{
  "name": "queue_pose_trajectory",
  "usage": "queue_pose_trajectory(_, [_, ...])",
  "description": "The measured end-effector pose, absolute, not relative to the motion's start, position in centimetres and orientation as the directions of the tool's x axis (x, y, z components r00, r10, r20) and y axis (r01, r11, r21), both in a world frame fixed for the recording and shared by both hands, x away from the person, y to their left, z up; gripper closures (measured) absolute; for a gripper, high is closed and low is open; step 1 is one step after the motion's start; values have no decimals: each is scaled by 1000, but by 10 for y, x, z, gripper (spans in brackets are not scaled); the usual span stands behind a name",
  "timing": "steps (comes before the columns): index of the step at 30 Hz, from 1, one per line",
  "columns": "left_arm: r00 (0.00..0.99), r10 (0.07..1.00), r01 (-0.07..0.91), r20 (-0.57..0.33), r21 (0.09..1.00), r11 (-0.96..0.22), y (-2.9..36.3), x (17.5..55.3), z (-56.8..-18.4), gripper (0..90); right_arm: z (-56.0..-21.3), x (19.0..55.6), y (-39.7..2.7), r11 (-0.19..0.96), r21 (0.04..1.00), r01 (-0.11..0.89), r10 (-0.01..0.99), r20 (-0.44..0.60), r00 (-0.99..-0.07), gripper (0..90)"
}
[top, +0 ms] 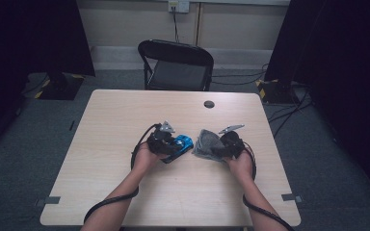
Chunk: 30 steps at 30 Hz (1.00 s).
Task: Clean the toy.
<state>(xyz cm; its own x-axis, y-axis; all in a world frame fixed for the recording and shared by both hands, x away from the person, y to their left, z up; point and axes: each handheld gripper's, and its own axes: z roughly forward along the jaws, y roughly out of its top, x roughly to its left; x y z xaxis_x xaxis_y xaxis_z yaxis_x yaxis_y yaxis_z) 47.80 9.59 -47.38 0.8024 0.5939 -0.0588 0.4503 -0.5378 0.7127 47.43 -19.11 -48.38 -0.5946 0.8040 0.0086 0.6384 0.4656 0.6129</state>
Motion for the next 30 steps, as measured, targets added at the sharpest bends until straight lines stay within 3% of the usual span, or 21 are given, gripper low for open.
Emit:
queue_pose_trajectory(11, [804,592,436,-52,729,-527,100,475,-476,504,-482,471,-186,481,602,637,790,18,-613,702])
queue_pose_trajectory(19, [808,586,431,-58,737,-521,102,475,-477,504,-476,469,-189,463,621,633,780,55,-624,749])
queue_pose_trajectory(30, [800,595,448,-75,734,-511,102,475,-477,509,-448,437,-184,544,647,535,660,64,-748,757])
